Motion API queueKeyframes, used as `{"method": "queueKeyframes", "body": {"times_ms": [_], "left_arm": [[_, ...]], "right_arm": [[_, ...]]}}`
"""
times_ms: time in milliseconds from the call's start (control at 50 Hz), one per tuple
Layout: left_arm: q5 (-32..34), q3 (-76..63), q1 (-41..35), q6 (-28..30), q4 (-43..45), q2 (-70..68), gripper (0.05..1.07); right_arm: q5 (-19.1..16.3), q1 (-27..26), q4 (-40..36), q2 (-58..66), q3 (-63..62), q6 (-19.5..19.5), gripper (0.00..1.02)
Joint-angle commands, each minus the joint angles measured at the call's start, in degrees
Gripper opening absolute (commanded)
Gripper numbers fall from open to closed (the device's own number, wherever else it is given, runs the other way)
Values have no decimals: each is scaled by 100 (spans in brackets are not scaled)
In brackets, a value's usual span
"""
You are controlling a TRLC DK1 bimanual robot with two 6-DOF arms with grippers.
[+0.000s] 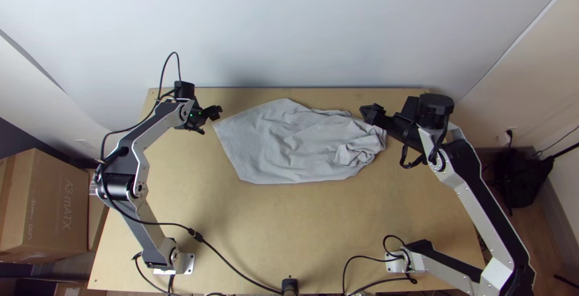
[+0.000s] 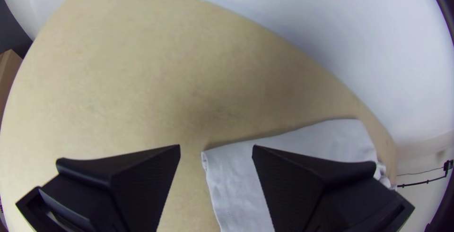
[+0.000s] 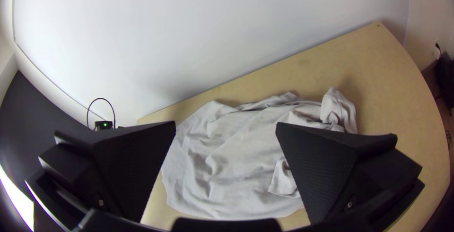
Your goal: Fold the t-shirt
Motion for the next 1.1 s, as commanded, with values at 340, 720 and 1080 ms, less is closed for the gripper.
{"method": "queueKeyframes", "body": {"times_ms": [340,720,1080], "left_arm": [[-83,163,-164,-54,-147,502,46],[-92,-294,-490,140,134,335,8],[-83,-496,-235,140,11,-1080,8]], "right_arm": [[-50,-54,151,4,-31,189,98],[-24,-265,520,356,92,268,98],[-24,-133,-658,2298,1762,972,97]]}}
